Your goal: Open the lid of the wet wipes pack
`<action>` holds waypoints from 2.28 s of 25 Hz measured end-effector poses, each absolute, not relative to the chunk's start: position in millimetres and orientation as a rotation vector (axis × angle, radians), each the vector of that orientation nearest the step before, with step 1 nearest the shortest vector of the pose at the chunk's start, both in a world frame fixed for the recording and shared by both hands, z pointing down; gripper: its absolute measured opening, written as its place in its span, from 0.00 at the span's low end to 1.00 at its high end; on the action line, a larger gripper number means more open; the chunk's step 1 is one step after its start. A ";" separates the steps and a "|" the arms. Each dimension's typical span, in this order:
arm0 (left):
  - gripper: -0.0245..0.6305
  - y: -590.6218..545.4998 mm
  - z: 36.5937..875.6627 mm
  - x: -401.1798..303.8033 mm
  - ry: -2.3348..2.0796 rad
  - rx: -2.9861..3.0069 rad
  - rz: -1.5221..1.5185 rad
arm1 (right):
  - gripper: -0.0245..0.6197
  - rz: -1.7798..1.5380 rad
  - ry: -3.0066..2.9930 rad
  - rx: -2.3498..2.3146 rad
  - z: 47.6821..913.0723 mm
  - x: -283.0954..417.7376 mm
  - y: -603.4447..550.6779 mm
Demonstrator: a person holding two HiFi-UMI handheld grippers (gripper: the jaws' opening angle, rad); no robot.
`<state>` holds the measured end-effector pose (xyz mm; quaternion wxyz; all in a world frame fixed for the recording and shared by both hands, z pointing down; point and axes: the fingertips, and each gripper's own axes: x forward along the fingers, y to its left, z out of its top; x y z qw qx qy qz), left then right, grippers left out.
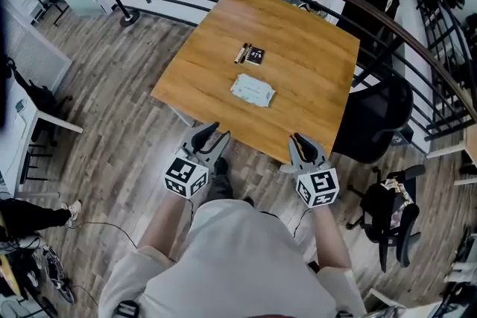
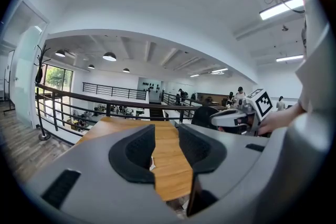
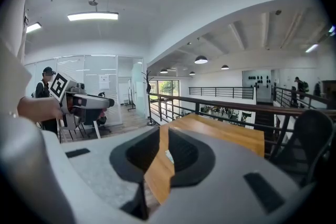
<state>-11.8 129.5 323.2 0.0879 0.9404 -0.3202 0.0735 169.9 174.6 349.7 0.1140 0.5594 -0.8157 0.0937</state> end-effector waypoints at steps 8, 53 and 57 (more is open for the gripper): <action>0.24 54.3 335.3 -12.1 -0.850 2.805 0.260 | 0.10 0.314 -2.318 1.680 358.3 163.9 112.0; 0.24 -149.4 523.4 47.4 -0.620 2.711 0.493 | 0.10 0.565 -2.043 1.254 536.4 161.5 -94.2; 0.25 -155.3 554.5 60.2 -0.614 2.697 0.528 | 0.10 0.573 -2.047 1.174 565.9 163.6 -104.0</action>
